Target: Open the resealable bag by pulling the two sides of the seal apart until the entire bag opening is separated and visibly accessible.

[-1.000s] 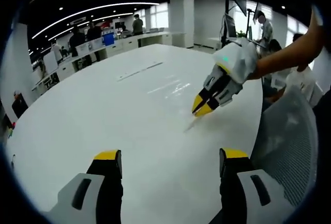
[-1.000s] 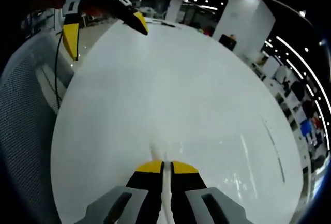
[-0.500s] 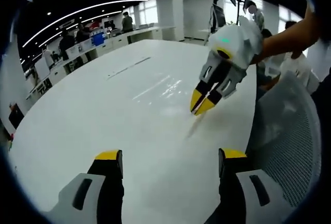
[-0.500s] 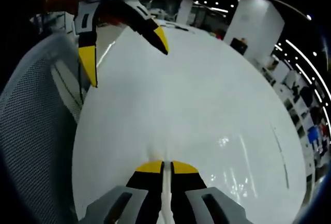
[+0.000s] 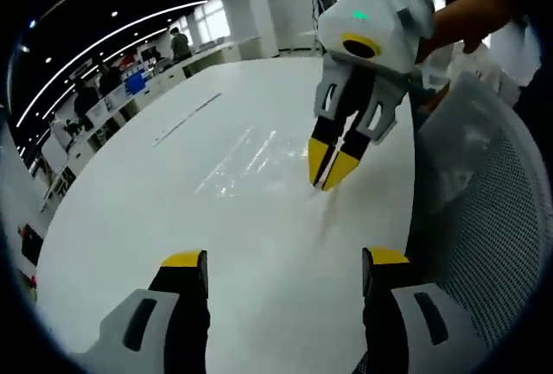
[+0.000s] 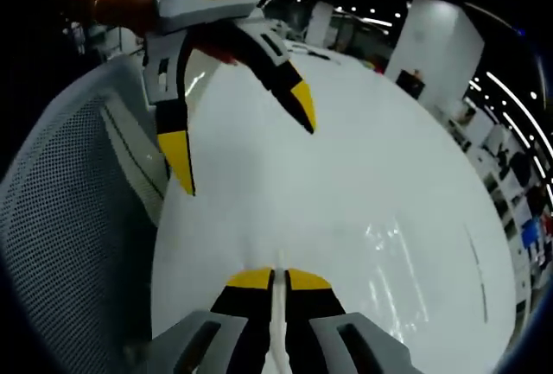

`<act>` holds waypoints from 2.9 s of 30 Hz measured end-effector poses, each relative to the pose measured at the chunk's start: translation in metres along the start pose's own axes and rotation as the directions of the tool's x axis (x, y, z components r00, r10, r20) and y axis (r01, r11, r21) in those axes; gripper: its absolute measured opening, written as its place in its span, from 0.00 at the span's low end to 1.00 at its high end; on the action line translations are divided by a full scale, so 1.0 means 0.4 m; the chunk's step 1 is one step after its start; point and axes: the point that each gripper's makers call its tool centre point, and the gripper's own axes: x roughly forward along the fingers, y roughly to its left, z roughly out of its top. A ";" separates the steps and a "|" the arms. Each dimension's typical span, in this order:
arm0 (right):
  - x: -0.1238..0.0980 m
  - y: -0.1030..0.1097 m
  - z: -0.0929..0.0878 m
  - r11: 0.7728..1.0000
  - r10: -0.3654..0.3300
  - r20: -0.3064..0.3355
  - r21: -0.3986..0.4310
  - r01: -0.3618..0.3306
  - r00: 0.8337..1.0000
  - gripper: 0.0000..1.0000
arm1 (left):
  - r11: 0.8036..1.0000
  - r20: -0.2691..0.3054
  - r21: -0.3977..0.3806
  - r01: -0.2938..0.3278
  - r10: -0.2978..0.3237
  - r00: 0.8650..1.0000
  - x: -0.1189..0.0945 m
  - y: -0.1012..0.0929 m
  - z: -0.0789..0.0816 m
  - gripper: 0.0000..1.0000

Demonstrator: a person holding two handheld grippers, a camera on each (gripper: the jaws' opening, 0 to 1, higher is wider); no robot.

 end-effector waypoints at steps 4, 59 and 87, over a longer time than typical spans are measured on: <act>0.001 0.014 0.007 1.000 0.008 0.002 -0.006 -0.008 1.000 0.00 | 0.999 -0.003 0.016 0.028 -0.028 1.000 0.016 -0.021 0.001 0.70; -0.002 0.071 0.034 0.999 0.038 0.028 0.002 -0.038 0.999 0.00 | 0.853 -0.102 0.486 0.191 -0.162 0.981 0.104 -0.118 0.044 0.06; -0.009 0.065 0.051 0.998 -0.041 0.042 -0.049 0.043 0.998 0.00 | 0.862 -0.056 0.450 0.234 -0.235 0.970 0.081 -0.117 0.053 0.00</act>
